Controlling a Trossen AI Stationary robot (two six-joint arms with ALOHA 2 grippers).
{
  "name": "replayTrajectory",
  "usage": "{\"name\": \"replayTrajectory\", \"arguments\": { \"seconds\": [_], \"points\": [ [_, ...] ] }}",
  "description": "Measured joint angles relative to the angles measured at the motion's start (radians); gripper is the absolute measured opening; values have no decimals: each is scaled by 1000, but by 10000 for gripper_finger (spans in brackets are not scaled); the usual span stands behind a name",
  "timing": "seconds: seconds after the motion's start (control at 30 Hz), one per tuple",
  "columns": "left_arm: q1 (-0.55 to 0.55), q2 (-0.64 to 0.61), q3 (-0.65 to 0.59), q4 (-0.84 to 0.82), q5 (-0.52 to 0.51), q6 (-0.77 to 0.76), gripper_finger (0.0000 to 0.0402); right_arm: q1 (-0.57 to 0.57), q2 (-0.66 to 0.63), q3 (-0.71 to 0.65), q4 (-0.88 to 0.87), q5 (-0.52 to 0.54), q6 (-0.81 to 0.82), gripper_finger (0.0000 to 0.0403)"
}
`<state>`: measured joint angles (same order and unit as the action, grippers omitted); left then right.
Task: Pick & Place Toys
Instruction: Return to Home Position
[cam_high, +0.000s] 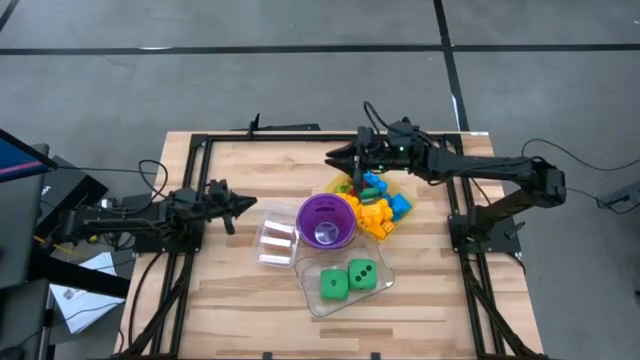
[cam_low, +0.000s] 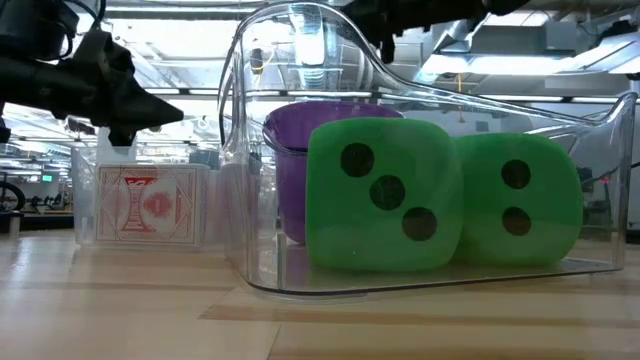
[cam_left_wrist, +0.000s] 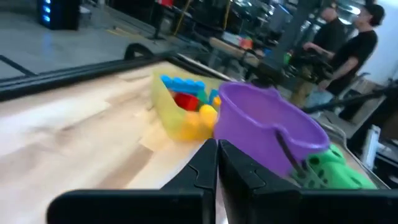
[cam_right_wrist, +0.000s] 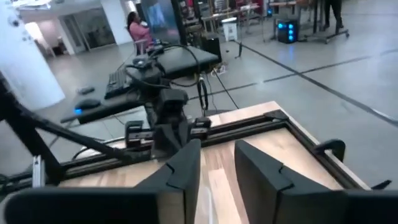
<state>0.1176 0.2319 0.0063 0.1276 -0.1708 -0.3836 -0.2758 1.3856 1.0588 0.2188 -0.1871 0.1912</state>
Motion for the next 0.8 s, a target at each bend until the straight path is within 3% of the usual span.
{"name": "replayTrajectory", "arguments": {
  "seconds": [0.33,0.43,0.57,0.8],
  "points": [
    [0,10,0,39,-17,8,8,137,-40,0,-166,6,-155,36],
    [0,10,0,39,-18,8,8,184,-60,-16,-142,2,-209,8],
    [0,13,0,38,-18,8,8,229,-128,-125,-12,-13,-226,6],
    [0,19,0,37,-21,8,8,305,-297,-442,186,-33,-194,1]
  ]
}}
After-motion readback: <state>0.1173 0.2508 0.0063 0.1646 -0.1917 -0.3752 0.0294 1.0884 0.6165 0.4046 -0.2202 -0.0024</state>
